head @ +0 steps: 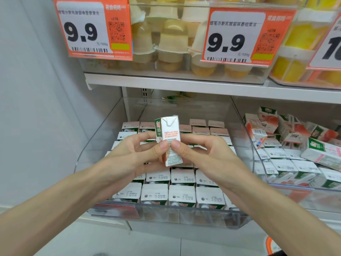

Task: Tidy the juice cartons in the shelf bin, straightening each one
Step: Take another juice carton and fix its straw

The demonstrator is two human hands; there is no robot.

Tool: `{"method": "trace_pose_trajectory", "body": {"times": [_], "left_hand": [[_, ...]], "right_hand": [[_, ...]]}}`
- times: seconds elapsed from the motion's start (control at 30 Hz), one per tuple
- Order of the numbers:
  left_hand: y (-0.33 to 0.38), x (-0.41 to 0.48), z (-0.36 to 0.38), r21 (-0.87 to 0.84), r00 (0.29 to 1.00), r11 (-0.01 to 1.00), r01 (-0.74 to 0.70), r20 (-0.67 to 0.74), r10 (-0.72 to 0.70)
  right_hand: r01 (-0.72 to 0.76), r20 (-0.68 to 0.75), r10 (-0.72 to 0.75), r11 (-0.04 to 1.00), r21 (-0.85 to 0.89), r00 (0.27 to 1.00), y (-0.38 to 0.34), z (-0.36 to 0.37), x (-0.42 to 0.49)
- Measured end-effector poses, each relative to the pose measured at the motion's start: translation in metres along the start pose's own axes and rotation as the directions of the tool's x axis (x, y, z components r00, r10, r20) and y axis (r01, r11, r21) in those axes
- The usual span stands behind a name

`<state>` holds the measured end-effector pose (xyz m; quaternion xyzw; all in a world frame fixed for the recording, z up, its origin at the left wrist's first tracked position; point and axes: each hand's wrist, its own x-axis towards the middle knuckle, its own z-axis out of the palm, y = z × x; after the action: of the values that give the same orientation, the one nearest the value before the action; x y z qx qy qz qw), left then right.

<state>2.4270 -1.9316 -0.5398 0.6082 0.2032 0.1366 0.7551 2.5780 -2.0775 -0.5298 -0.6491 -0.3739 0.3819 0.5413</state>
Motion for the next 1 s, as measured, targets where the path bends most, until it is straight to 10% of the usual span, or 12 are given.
{"method": "trace_pose_trajectory", "body": {"times": [1.0], "left_hand": [[0.0083, 0.004, -0.0014, -0.113, 0.996, 0.993, 0.035, -0.084, -0.044]], "right_hand": [[0.041, -0.188, -0.043, 0.999, -0.016, 0.981, -0.0015, -0.0037, 0.0005]]}}
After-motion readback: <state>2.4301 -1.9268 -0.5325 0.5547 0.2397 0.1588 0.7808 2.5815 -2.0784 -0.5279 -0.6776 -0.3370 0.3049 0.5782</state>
